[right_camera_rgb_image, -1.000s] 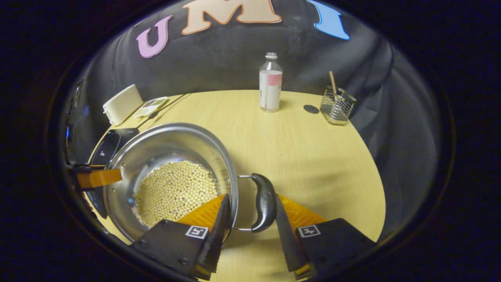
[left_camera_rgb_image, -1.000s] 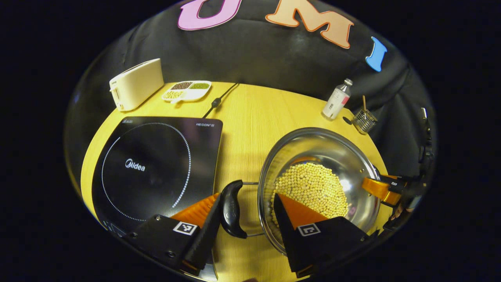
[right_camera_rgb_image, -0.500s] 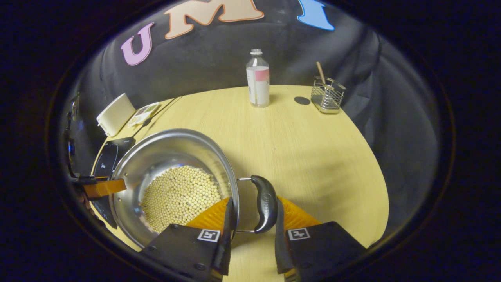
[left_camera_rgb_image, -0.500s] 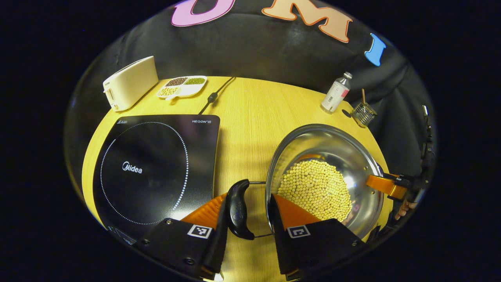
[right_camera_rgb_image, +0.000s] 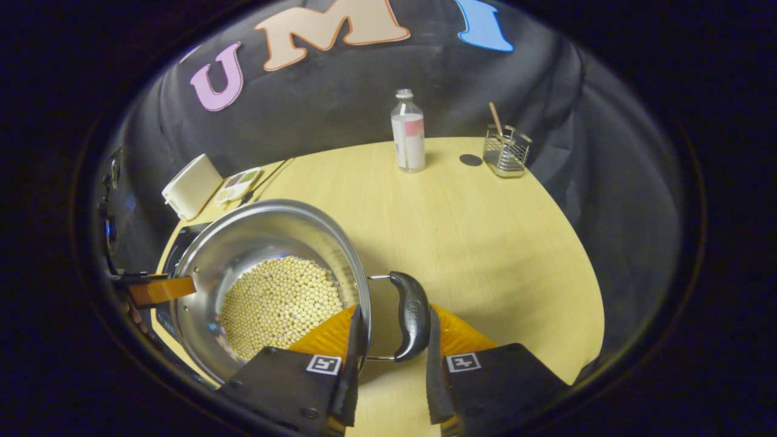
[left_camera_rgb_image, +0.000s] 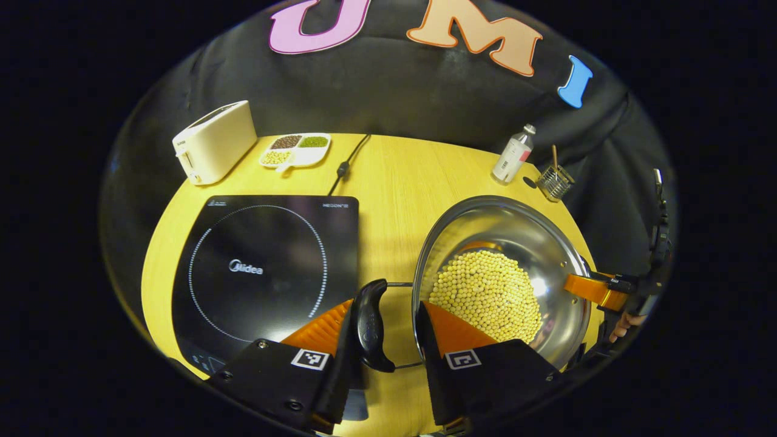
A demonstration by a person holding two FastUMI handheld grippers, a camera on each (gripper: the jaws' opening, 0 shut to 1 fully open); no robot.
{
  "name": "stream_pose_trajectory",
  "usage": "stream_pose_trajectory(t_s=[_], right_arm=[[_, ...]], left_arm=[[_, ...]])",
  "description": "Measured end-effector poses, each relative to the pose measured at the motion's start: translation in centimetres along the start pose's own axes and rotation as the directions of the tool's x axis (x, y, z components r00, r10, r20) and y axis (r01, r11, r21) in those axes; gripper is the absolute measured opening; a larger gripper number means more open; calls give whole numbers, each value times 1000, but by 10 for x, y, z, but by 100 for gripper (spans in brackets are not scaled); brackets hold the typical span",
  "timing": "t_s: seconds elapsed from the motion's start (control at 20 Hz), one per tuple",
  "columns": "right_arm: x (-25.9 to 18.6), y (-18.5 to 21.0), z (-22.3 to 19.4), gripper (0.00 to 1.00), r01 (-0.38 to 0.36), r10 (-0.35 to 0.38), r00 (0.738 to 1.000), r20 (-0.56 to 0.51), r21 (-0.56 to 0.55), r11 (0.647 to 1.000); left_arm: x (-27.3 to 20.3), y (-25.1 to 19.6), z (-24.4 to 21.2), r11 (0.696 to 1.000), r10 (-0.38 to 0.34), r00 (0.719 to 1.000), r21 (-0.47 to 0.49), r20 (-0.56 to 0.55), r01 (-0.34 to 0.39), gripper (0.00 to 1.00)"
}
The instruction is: First push the handle of the pot to place it horizontally, then grasp the pot with both hands and set it on the induction cooktop.
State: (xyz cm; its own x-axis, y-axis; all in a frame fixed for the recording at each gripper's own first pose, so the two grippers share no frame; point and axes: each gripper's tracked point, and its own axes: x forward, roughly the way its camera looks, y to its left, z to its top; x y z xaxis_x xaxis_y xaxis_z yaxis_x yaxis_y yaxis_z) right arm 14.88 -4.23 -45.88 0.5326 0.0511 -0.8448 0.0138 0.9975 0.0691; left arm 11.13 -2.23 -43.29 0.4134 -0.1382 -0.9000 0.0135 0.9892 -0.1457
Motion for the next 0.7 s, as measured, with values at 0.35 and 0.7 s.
stream_pose_trajectory(t_s=[0.35,0.7], right_arm=[[-16,75,7,48,-20,21,999,27,-26,999],[-21,172,-2,48,54,-53,998,35,-33,998]], left_arm=[[-32,65,10,999,-3,999,-36,40,4,53],[-36,159,21,998,-65,997,-25,41,66,55]])
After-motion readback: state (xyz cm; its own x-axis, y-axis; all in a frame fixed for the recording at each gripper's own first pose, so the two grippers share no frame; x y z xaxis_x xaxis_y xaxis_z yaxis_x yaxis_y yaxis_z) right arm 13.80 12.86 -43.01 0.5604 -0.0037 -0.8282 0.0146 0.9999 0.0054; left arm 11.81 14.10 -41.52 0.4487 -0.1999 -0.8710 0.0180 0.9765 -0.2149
